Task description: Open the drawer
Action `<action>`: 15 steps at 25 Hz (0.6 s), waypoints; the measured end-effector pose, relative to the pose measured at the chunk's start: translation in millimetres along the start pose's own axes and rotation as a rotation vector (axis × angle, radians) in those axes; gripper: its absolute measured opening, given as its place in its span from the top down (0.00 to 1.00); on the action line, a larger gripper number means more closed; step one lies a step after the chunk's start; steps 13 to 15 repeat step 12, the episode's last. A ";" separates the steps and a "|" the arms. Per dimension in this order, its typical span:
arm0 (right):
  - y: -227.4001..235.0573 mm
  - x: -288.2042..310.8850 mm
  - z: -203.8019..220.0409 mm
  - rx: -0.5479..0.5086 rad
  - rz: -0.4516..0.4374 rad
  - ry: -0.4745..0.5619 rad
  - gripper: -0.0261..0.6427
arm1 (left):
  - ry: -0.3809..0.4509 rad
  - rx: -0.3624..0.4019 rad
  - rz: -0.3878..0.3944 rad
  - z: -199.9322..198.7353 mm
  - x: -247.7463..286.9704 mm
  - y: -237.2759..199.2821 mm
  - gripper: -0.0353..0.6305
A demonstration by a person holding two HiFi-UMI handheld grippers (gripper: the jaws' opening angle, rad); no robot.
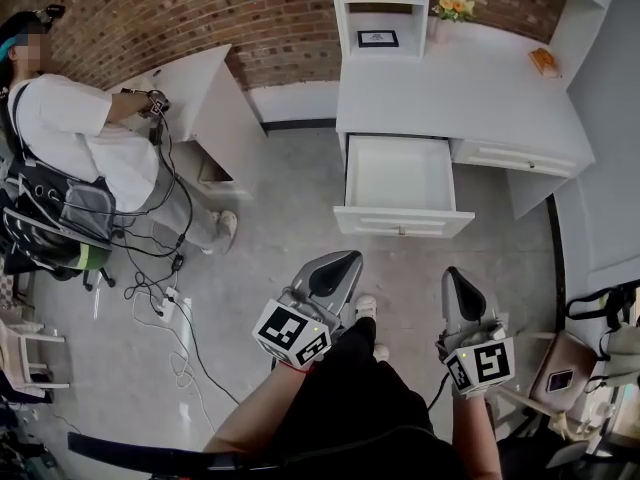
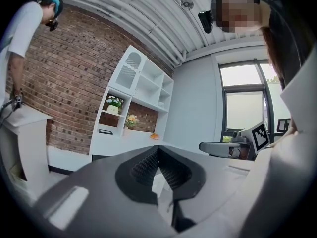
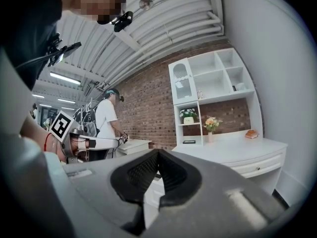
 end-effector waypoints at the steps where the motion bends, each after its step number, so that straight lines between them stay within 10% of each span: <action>1: -0.9 -1.6 0.0 0.001 0.002 0.000 0.96 | -0.001 -0.002 0.000 0.3 -1.2 0.3 0.94; 15: -2.0 -17.7 10.0 0.027 0.030 -0.019 0.96 | -0.011 -0.031 -0.005 11.1 -10.0 2.9 0.94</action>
Point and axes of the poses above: the fingertips, and each gripper's own axes: x forward along the fingers, y to its right, z out of its underside, the point moved 2 cm from there along -x, backward along the fingers, and after that the axes turned 2 degrees about -y, right-handed, at the moved point
